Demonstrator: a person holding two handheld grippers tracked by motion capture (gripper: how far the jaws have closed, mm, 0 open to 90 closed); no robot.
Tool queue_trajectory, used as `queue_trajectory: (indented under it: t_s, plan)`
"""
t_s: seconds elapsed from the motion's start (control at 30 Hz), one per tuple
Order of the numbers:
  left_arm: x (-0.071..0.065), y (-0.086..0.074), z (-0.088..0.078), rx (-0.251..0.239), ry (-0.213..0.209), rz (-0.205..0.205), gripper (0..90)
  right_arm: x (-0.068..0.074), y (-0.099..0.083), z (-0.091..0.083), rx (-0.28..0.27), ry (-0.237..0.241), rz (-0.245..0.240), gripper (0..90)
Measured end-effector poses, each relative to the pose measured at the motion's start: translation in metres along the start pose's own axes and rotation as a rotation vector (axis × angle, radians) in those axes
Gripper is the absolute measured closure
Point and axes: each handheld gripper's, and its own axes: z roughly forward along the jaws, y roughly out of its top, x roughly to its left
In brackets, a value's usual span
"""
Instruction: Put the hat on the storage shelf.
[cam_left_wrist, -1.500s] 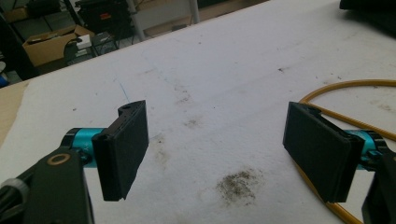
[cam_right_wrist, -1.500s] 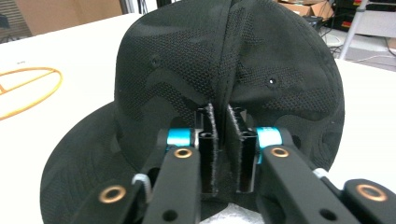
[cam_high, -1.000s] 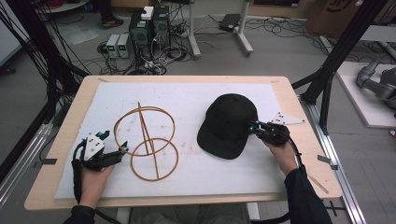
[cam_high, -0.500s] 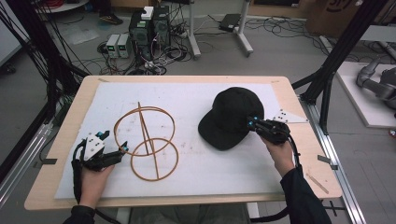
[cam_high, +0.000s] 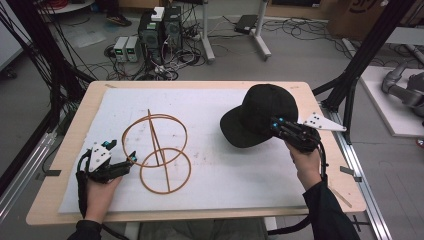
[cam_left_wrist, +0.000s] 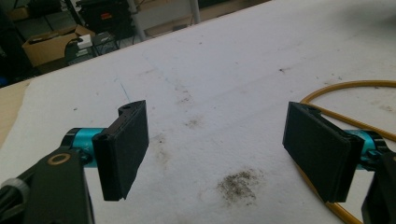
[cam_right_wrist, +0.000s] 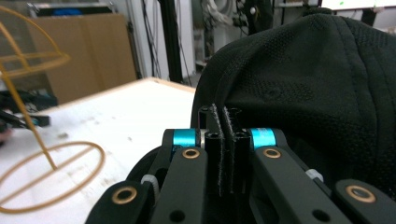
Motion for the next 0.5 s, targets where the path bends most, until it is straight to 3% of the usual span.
queue_trajectory:
  t_s: [0.27,0.5]
  plan:
    - [0.001,0.000,0.000,0.008,0.009,-0.011,22.8,0.021,0.020,-0.003,-0.049,0.043,0.017,89.2]
    - [0.002,0.000,0.000,0.002,0.008,-0.024,22.8,0.037,0.049,-0.003,-0.099,0.085,0.012,89.2]
